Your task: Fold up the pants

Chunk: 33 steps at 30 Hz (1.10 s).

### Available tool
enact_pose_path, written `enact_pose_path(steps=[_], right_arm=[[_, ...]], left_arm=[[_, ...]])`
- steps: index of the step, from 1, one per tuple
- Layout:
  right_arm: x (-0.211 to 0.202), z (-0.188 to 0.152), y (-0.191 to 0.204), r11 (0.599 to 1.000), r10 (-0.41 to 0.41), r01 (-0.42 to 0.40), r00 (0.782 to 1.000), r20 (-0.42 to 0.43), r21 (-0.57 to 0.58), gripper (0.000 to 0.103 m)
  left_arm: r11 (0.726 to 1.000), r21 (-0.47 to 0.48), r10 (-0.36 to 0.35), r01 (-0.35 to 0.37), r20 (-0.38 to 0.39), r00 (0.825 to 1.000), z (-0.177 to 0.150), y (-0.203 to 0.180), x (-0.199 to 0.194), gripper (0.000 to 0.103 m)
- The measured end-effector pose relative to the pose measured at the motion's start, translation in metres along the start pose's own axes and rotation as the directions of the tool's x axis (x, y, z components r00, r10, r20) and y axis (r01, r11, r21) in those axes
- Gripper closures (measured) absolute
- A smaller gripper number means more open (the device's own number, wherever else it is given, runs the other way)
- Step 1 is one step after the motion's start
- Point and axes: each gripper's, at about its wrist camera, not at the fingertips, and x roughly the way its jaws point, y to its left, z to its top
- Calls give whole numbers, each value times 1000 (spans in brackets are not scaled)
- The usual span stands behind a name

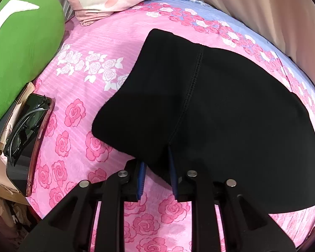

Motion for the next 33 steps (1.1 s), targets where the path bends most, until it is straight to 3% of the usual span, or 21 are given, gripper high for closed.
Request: enact_pose_path(steps=[2,4,5,8,9,11,12,13,15,16,17,18,19,20,22,25,26,27,29,31,33], right_arm=[[-6,4,0,998,59,-60,998,19,28,99],[-13,12,-19,973,160,-169,985,67,159,99],[-11,13,-27,962,173,-183,983,65,205,99],[3,3,-43,970,20,-12,999,-29,243,93],[1,-2,-45,970,5,2,1000,-30,241,90],[-17,-13,-50,967,29,-31,999,13,252,79],[-27,-18,-51,969,10,-19,999,36,245,65],[-45,-22,-48,977,-78,60,994,79,205,58],[-66,-27,-33,978,-203,194,970,137,76,55],[-72,-28,-22,976,-214,217,965,149,-2,55],[-73,-29,-18,974,-211,220,966,150,-48,54],[-75,-28,-9,971,-204,219,968,147,-99,51],[-74,-26,1,964,-197,219,969,149,-150,50],[-71,-22,5,959,-200,226,968,153,-173,49],[-58,-11,4,955,-224,248,963,152,-164,49],[-30,6,-18,982,-170,176,982,84,-68,49],[-23,6,-22,983,-174,177,983,63,-49,56],[-15,7,-24,983,-174,176,984,42,-42,88],[-12,7,-23,989,-144,144,989,17,-21,91],[-34,5,-17,996,-90,91,993,71,-7,93],[-57,2,-17,995,-100,100,988,115,6,93]], left_arm=[[1000,-3,4,-4,9,1000,3,3,-2,83],[1000,5,30,-31,32,999,7,4,-4,83],[999,16,37,-38,32,999,10,4,-2,83],[998,33,55,-56,38,998,11,2,2,82],[997,39,60,-62,48,997,9,1,-1,82],[995,49,78,-82,68,995,4,0,-6,72],[993,58,94,-99,89,992,-1,-1,-11,70],[992,68,102,-109,100,990,-5,-1,-15,66],[987,71,137,-146,124,983,-13,-2,-24,59],[979,75,180,-192,145,973,-18,-4,-29,59],[953,85,273,-292,184,944,-24,-10,-37,61],[932,98,320,-348,225,920,-29,-16,-44,61],[926,107,327,-362,251,911,-32,-21,-50,61],[927,115,317,-358,273,908,-36,-26,-57,61],[947,120,254,-299,291,922,-40,-39,-69,58],[959,134,203,-251,294,934,-39,-58,-68,46],[961,133,199,-244,285,938,-37,-63,-63,45],[965,135,186,-226,259,948,-33,-67,-53,45],[971,130,170,-203,224,959,-30,-71,-41,45],[973,129,163,-193,210,964,-29,-75,-34,45],[976,133,140,-171,213,967,-27,-74,-33,45]])
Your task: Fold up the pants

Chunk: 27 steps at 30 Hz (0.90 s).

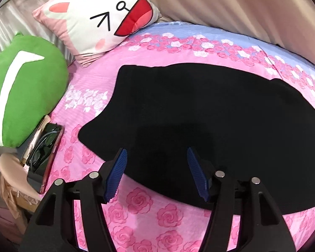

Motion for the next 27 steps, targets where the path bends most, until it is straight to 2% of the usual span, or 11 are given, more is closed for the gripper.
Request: enact_pose_path(steps=[2,4,5,7,9,12,17,21,23,25,27], right_arm=[[8,-4,-8,998,-58,57,998,-36,-13,87],[24,-15,-18,982,-190,189,977,-97,-19,81],[20,-17,-18,978,-207,207,975,-77,-8,79],[3,-25,-12,975,-222,223,975,-6,9,74],[-11,-33,-1,975,-223,223,974,45,3,59],[-19,-47,26,980,-187,189,981,53,-54,58],[-15,-62,72,981,-149,155,987,59,-119,58],[-14,-70,105,985,-80,88,995,58,-148,58],[-16,-73,115,984,-65,75,996,68,-160,58],[-7,-77,117,977,-99,107,994,51,-182,58],[4,-82,113,976,-125,124,992,6,-181,58]], left_arm=[[999,-20,-38,38,-6,999,1,3,0,42],[995,-65,-81,79,-22,997,4,15,6,38],[993,-82,-83,80,-30,996,5,21,9,36],[989,-132,-75,70,-35,997,3,41,14,35],[979,-175,-113,102,-57,992,0,60,22,33],[964,-234,-152,128,-87,985,-2,80,39,34],[934,-273,-259,230,-75,963,9,87,55,92],[946,-219,-239,239,26,971,40,85,27,93],[950,-209,-234,231,9,972,42,86,31,92],[961,-203,-207,188,-75,975,35,86,63,89],[969,-167,-192,182,-49,980,27,81,65,87]])
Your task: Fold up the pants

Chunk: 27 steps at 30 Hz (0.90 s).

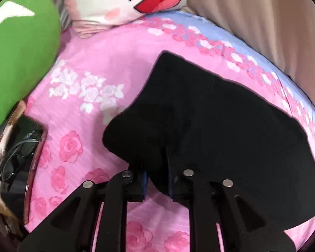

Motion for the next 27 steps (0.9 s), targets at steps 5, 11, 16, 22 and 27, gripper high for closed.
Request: enact_pose_path(steps=[5,11,16,22,27], right_arm=[[-1,-8,-21,1000,3,-2,1000,-16,31,50],[-4,2,-74,990,-14,15,1000,-12,142,42],[22,23,-108,978,32,-20,998,-53,207,41],[47,33,-123,962,79,-60,995,-62,267,40],[57,42,-117,948,156,-133,986,-58,290,85]], left_arm=[[983,38,175,-179,90,980,-13,-11,-35,53],[956,108,243,-274,239,940,-30,-56,-92,25],[959,207,128,-191,284,950,-55,-132,-111,15],[947,316,-14,-62,230,973,-87,-214,-98,14],[930,360,-15,-68,222,975,-106,-253,-80,14]])
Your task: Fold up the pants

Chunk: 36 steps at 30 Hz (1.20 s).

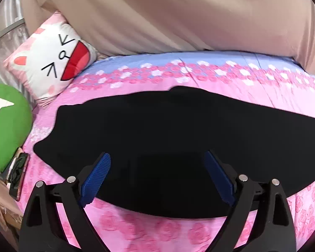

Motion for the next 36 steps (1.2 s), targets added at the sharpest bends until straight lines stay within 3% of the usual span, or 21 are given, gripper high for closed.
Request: enact_pose_path(steps=[3,8,13,19,22,25,29,32,36], right_arm=[[-14,2,26,999,10,-7,998,54,-54,85],[-44,-6,133,962,153,-127,984,91,-243,85],[-24,-55,260,849,286,-284,956,-65,-446,84],[41,-139,346,742,252,-368,928,-276,-560,82],[60,-168,352,719,184,-327,940,-286,-614,77],[48,-181,357,686,198,-325,944,-263,-651,58],[13,-171,345,687,238,-332,943,-231,-647,52],[-21,-152,305,744,246,-281,959,-142,-606,51],[-37,-128,231,867,147,-160,987,-64,-471,48]], left_arm=[[1000,7,-3,3,-15,1000,-4,-5,7,14],[1000,-26,-11,10,-36,999,-12,6,13,14],[998,-67,0,-3,-41,999,-23,34,13,14],[993,-117,20,-26,-46,999,-36,74,7,14],[991,-134,25,-31,-46,999,-42,88,6,14],[989,-143,16,-22,-46,999,-46,92,6,14],[990,-143,-24,17,-48,999,-48,85,6,14],[988,-136,-76,69,-43,996,-46,73,2,13],[982,-104,-163,159,-37,986,-42,48,-4,13]])
